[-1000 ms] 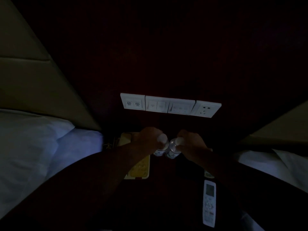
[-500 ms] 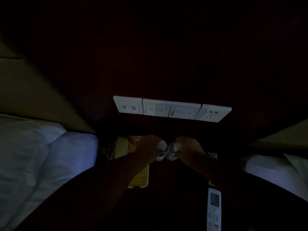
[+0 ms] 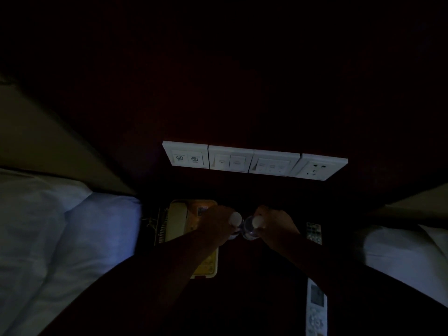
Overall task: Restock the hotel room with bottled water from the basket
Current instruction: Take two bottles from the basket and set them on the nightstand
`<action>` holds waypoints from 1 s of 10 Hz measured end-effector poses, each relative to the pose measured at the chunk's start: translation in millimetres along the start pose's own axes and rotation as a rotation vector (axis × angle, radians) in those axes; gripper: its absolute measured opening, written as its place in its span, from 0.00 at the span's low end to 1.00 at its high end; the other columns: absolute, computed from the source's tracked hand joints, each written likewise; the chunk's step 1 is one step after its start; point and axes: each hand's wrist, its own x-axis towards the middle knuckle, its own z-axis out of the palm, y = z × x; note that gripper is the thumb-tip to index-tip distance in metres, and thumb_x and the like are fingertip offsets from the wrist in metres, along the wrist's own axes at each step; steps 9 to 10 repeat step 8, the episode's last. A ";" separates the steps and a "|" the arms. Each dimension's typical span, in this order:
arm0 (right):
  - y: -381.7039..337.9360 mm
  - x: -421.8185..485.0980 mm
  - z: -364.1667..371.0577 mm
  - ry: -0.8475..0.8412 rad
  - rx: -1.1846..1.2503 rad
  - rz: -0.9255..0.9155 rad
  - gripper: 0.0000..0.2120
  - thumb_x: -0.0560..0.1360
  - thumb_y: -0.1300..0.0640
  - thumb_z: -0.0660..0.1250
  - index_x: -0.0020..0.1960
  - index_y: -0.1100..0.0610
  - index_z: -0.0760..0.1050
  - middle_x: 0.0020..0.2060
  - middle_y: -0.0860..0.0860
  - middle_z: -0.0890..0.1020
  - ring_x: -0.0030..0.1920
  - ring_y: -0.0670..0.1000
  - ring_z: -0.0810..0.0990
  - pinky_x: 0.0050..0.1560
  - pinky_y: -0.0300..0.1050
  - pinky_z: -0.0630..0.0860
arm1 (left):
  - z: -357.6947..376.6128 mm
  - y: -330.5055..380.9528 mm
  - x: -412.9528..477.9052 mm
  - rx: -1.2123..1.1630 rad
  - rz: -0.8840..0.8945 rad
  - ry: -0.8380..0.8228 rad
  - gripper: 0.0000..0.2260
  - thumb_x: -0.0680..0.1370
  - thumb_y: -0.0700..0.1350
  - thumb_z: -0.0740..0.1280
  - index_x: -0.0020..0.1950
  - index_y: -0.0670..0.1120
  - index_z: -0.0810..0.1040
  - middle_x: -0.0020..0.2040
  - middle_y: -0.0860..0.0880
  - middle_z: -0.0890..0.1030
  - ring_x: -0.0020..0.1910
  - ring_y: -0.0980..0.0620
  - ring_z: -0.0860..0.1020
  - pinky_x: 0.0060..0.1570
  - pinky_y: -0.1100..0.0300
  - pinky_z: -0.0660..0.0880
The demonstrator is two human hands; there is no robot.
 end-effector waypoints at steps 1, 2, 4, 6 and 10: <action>-0.3 3.1 1.6 -0.010 -0.008 -0.019 0.14 0.73 0.54 0.68 0.56 0.57 0.73 0.52 0.54 0.81 0.52 0.55 0.79 0.47 0.41 0.72 | -2.4 -2.3 3.3 0.010 0.008 -0.023 0.08 0.72 0.41 0.71 0.47 0.36 0.82 0.47 0.39 0.83 0.49 0.42 0.81 0.52 0.52 0.77; -1.1 2.7 6.2 -0.017 -0.047 -0.022 0.14 0.74 0.54 0.66 0.58 0.57 0.72 0.55 0.55 0.80 0.56 0.56 0.78 0.53 0.43 0.72 | -5.7 -1.4 4.3 0.131 0.056 -0.074 0.10 0.73 0.42 0.70 0.47 0.35 0.80 0.48 0.38 0.82 0.50 0.41 0.79 0.53 0.53 0.74; 1.0 3.6 12.1 -0.037 -0.071 -0.017 0.15 0.76 0.55 0.64 0.62 0.57 0.71 0.60 0.56 0.77 0.60 0.57 0.76 0.59 0.46 0.71 | -1.3 -4.1 5.0 0.260 0.090 -0.041 0.11 0.74 0.45 0.68 0.47 0.37 0.79 0.47 0.40 0.82 0.49 0.44 0.79 0.49 0.56 0.71; 0.0 4.0 16.8 -0.073 0.053 0.039 0.22 0.79 0.56 0.58 0.72 0.56 0.62 0.68 0.58 0.71 0.66 0.56 0.70 0.66 0.44 0.63 | 9.8 0.8 2.1 0.197 -0.090 -0.023 0.18 0.73 0.46 0.70 0.62 0.43 0.76 0.62 0.43 0.78 0.61 0.44 0.75 0.58 0.57 0.69; 3.8 -16.3 17.4 -0.023 0.054 0.082 0.36 0.76 0.57 0.64 0.76 0.48 0.47 0.71 0.57 0.65 0.69 0.58 0.68 0.67 0.50 0.68 | 16.5 2.2 -23.5 -0.140 -0.084 0.075 0.24 0.66 0.44 0.77 0.59 0.41 0.74 0.54 0.47 0.81 0.54 0.49 0.79 0.51 0.57 0.77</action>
